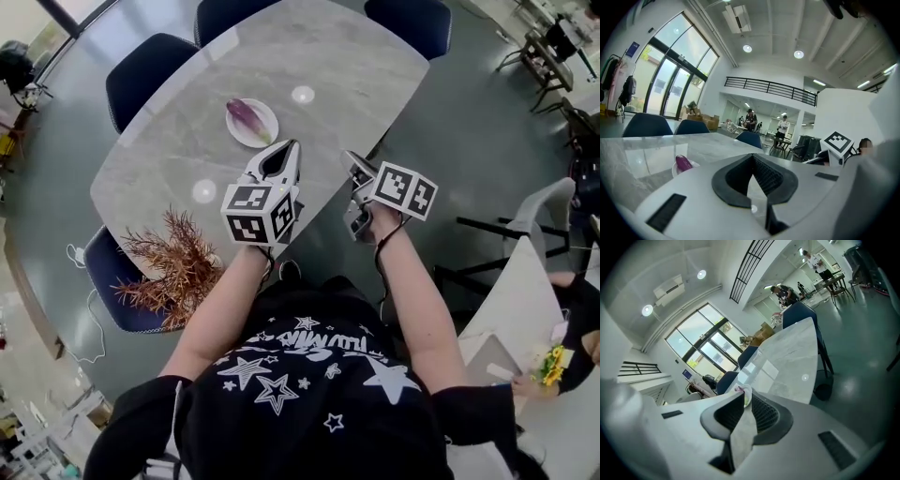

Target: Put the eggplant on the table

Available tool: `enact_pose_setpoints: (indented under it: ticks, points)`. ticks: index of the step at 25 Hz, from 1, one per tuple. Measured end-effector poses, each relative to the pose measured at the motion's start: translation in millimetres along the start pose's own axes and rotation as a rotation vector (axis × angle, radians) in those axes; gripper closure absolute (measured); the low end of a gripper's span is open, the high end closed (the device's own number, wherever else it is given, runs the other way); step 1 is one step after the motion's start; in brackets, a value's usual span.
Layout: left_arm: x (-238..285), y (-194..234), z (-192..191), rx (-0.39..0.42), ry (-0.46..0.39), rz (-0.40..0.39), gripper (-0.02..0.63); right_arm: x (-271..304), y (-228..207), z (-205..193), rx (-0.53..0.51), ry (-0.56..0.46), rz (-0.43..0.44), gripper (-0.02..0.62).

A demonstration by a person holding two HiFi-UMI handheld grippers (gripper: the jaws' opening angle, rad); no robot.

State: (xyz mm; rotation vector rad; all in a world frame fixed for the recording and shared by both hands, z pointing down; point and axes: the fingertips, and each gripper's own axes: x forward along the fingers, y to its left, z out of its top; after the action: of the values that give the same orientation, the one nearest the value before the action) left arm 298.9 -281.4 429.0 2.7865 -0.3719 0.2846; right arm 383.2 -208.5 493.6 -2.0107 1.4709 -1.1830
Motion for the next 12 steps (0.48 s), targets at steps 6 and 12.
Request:
enact_pose_setpoints:
  ticks: [6,12]
  points:
    - [-6.2,-37.8,-0.2,0.035,-0.007,-0.018,0.598,-45.7,-8.0,3.5,0.015,-0.05,0.015,0.54]
    - [-31.4,-83.3,-17.6,0.061,0.006,-0.019,0.598,-99.0,-17.3,-18.2,0.034,-0.06,0.035,0.54]
